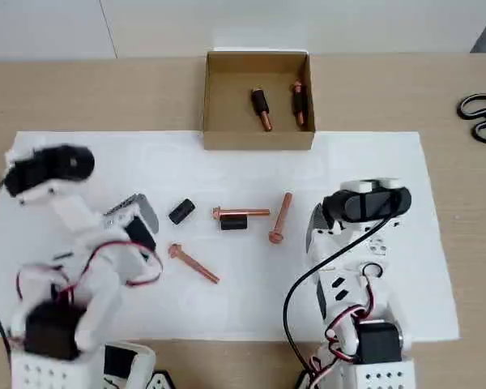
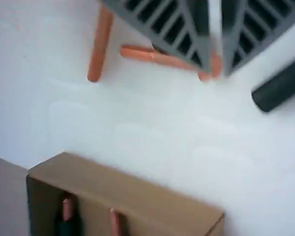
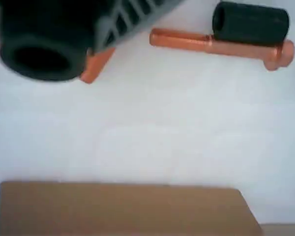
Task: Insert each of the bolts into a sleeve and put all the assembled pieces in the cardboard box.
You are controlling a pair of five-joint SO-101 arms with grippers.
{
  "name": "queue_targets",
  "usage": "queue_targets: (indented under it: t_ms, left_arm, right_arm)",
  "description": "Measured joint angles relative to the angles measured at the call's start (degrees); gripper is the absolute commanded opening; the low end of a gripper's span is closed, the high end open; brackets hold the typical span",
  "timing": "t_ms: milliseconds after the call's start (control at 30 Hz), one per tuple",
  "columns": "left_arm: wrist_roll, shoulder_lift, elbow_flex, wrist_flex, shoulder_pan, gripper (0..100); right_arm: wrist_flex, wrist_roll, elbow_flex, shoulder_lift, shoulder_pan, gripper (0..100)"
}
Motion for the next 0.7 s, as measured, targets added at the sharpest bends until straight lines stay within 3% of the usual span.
queue_targets:
  t_ms: [167, 300, 433, 700]
  left_arm:
    - [16.2, 13.9, -6.9, 4.8, 0.3, 1]
    - [23.9, 21.7, -8.4, 7.7, 5.4, 1]
    - [26.0, 26.6, -8.4, 8.4, 9.0, 1]
    - [26.4, 37.1, -8.5, 10.0, 9.4, 1]
  right_arm:
    - [0.0, 0.0, 1.3, -2.5, 0.0, 0.4]
    - [0.0, 0.0, 1.3, -3.2, 0.0, 0.4]
    - [0.0, 0.0, 1.3, -3.2, 0.0, 0.4]
    - [0.0, 0.0, 2.4, -3.3, 0.0, 0.4]
